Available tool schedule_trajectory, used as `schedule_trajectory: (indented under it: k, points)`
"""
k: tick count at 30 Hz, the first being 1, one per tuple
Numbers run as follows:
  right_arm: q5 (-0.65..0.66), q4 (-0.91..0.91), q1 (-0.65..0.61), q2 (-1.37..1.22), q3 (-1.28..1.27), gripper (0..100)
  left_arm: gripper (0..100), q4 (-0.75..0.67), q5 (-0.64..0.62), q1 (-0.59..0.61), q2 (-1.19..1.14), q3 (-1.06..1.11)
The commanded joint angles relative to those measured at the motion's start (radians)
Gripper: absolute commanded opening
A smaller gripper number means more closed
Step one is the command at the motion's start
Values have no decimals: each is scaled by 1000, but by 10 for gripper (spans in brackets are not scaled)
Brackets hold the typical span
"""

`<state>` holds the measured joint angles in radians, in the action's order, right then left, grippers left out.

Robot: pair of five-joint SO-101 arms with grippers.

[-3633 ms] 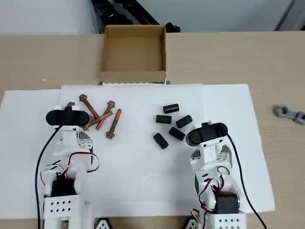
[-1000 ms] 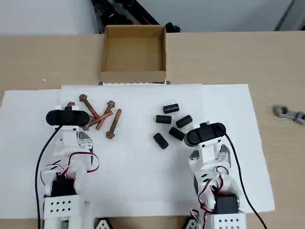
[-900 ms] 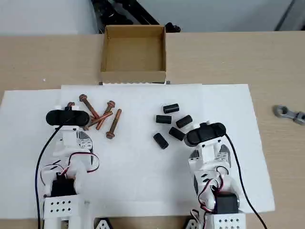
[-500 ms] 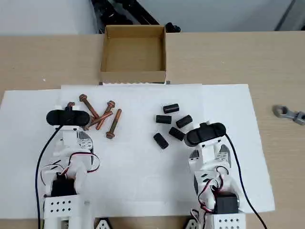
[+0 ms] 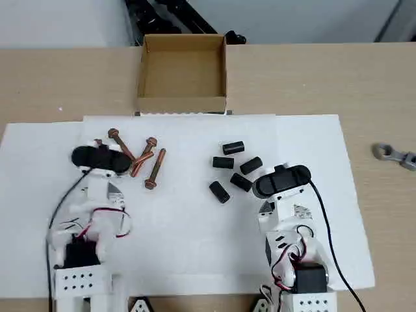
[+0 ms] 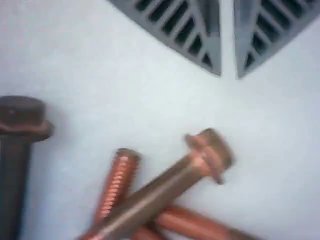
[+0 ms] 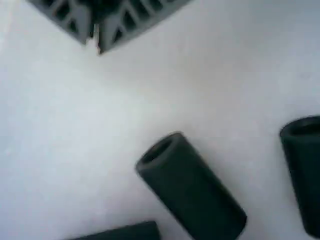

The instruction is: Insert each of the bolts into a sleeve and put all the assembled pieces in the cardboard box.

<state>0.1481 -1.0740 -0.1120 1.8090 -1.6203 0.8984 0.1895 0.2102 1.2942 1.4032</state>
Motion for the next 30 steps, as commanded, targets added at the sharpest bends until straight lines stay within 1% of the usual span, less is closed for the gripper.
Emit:
schedule_trajectory:
  k: [1,5,8,10,14,15,18,19,21,24,27,30]
  points:
    - [32,-15,2,-5,57,2,6,129,17,71,-8,-208]
    - [84,-53,30,-5,100,2,6,259,51,120,-75,-364]
    - [210,-113,58,-35,196,2,6,318,55,130,-238,-492]
    - [238,-122,73,-101,264,2,6,361,51,132,-394,-605]
    - [233,-91,110,-358,416,2,7,496,-46,129,-741,-906]
    - [218,-84,116,-441,465,2,22,535,-52,127,-819,-980]
    - [129,-102,114,-693,658,2,119,637,-98,106,-1028,-1159]
    - [101,-122,113,-768,738,2,131,672,-112,95,-1076,-1207]
    - [63,-171,111,-914,891,3,131,718,-121,64,-1145,-1280]
    - [58,-232,79,-1093,1065,4,131,752,-143,34,-1198,-1365]
    - [52,-286,12,-1237,1181,5,131,769,-259,29,-1238,-1440]
    - [52,-298,-45,-1359,1258,9,131,763,-393,25,-1295,-1498]
